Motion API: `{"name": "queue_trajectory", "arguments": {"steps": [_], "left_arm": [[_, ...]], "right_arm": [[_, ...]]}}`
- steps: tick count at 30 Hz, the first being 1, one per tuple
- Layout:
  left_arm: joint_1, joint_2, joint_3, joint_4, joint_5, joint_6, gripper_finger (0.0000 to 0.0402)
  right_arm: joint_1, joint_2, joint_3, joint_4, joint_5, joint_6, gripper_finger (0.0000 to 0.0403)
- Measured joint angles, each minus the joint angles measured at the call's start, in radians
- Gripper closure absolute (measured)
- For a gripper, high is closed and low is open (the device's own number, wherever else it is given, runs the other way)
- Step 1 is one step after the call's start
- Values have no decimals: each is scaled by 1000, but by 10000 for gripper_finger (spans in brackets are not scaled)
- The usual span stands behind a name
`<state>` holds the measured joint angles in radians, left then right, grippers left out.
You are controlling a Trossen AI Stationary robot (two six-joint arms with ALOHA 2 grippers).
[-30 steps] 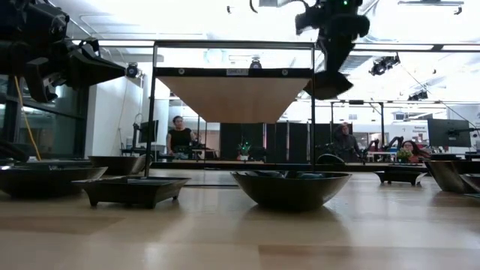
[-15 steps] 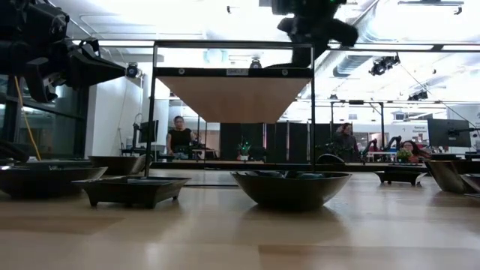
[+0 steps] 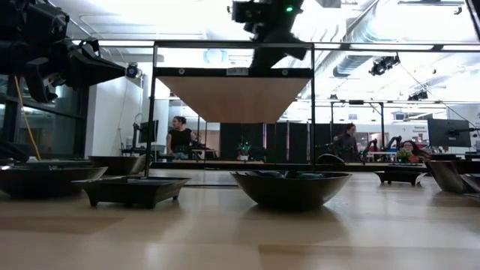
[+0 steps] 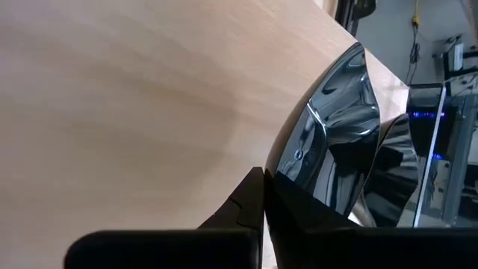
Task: Pick & Place Mini shaped plates
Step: Put the leaf-shaped plate on the shelf
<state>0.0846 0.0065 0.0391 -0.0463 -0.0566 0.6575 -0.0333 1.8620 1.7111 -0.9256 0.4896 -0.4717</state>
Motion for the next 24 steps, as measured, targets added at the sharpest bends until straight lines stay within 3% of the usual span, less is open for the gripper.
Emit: {"name": "queue_trajectory", "arguments": {"steps": [9, 16, 24], "left_arm": [[0, 0, 0, 0, 0, 0, 389], [0, 0, 0, 0, 0, 0, 389], [0, 0, 0, 0, 0, 0, 389]], "right_arm": [[-8, 142, 198, -193, -82, 93, 395], [-20, 152, 206, -214, -111, 148, 399], [-20, 152, 206, -218, -112, 159, 372]]}}
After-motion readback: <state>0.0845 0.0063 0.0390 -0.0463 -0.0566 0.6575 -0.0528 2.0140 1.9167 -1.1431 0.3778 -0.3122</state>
